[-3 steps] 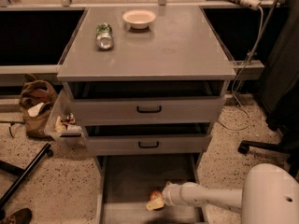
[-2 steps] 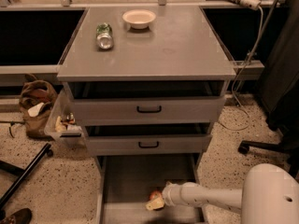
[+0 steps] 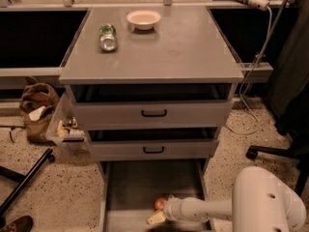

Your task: Pick apple from bottom drawer and place on counter

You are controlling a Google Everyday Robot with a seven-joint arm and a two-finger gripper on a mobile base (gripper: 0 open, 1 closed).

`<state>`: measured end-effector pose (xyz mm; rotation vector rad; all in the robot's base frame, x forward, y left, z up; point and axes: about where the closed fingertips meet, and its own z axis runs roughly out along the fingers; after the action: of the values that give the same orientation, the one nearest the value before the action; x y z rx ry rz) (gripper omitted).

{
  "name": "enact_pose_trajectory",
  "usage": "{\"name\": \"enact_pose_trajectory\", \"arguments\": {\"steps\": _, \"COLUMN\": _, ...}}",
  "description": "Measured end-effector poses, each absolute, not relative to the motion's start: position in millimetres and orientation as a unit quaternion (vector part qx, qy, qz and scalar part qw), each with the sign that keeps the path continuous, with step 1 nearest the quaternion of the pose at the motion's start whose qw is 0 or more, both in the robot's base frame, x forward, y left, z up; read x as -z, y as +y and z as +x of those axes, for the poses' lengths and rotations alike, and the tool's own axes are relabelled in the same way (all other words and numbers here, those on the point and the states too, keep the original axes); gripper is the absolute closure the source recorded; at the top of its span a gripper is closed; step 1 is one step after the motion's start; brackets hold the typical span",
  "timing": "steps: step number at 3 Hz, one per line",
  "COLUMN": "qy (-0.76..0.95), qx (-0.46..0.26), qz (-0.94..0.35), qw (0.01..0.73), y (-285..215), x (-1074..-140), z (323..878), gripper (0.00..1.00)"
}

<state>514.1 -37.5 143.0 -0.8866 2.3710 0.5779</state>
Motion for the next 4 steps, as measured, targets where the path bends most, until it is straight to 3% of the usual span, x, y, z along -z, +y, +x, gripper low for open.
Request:
{"name": "enact_pose_trajectory", "arguments": {"steps": 3, "qy": 0.876, "qx": -0.228, "qz": -0.339, "qw": 0.255, "y": -21, "x": -130, "z": 519, "gripper": 0.0}}
{"name": "enact_pose_trajectory", "arguments": {"steps": 4, "qy": 0.876, "qx": -0.228, "qz": -0.34, "qw": 0.255, "y": -21, "x": -130, "z": 519, "gripper": 0.2}}
